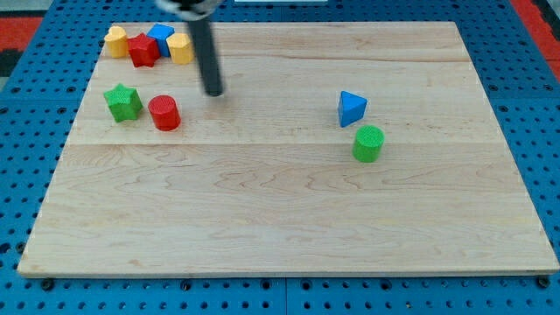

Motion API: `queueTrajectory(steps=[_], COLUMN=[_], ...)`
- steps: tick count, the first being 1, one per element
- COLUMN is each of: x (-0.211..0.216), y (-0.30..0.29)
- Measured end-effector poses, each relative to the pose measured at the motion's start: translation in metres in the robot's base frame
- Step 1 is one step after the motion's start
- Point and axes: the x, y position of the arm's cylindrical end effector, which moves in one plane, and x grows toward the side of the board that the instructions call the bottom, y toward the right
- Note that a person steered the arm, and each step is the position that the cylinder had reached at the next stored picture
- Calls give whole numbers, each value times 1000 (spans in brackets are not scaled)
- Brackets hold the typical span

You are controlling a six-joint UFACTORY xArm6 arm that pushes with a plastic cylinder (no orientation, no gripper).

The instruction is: Move the blue triangle and green circle to the red circle

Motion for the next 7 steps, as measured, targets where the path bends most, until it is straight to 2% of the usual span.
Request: queueTrajectory(steps=[1, 2, 3, 4, 5, 6, 7], x=[-5, 41, 41, 65, 63, 96, 76], y=[131, 204, 170, 108, 195, 204, 96])
